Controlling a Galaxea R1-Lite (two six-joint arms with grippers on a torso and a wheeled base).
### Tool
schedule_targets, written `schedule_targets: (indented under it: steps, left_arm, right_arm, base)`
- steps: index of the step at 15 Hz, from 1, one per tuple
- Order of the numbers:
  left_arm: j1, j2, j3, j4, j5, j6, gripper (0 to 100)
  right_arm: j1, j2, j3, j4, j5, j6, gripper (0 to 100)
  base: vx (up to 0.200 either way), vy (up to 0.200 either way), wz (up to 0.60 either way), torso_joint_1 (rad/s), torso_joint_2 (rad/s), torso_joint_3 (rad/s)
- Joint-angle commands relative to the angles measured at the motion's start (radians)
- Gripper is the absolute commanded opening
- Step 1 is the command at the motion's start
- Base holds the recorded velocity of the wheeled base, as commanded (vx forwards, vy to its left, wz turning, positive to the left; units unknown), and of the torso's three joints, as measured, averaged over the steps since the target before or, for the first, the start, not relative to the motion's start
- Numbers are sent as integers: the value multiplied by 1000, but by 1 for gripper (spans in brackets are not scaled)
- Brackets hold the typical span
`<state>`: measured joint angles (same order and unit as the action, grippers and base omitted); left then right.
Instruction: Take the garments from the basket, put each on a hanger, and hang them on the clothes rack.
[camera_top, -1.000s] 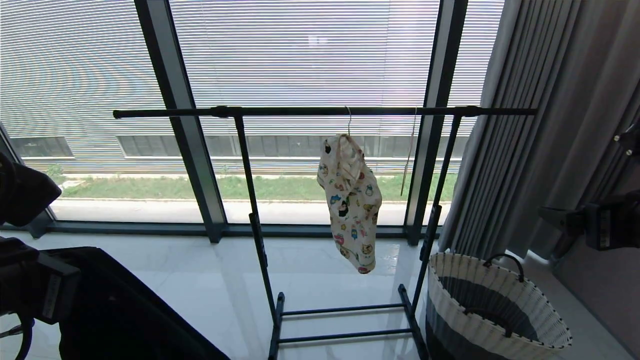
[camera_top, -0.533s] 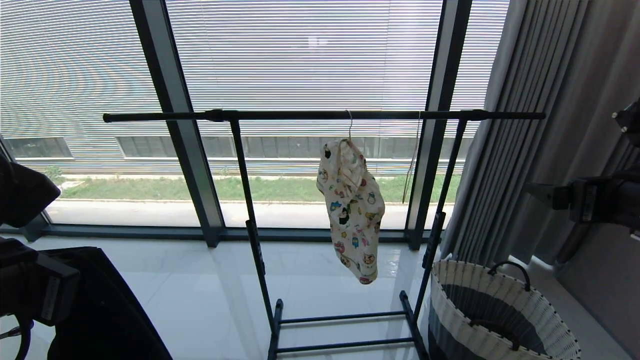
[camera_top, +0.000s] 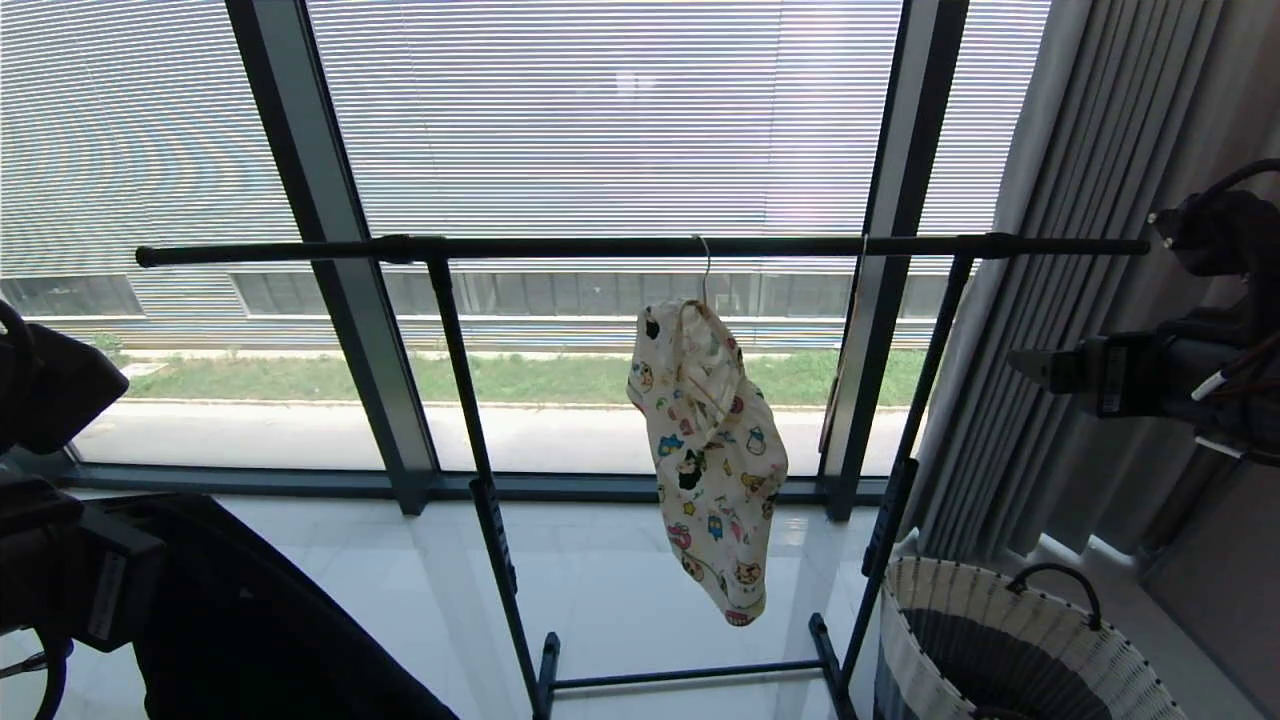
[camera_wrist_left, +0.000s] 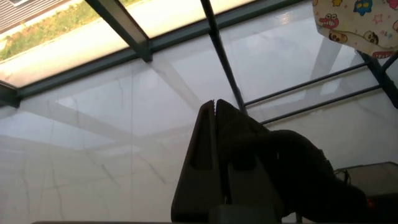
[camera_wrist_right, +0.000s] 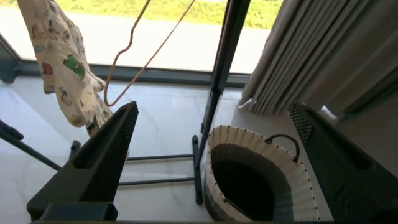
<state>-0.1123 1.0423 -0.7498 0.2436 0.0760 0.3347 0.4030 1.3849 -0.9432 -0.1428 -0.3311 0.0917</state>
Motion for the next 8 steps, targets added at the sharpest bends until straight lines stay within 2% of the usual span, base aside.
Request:
schedule_targets:
  steps: [1, 5, 8]
  left_arm:
    - [-3, 8, 0, 0, 1, -2, 0]
    - [-4, 25, -8, 0, -1, -3, 0]
    - [-10, 33, -11, 0, -1, -5, 0]
  right_arm:
    - [2, 40, -14, 0, 0, 11, 100]
    - [8, 83, -19, -12, 0, 20, 100]
    - [51, 158, -32, -44, 0, 62, 100]
  base:
    - [200, 0, 0, 7, 2, 2]
    - [200, 0, 0, 1, 0, 1]
    - [200, 0, 0, 4, 1, 4]
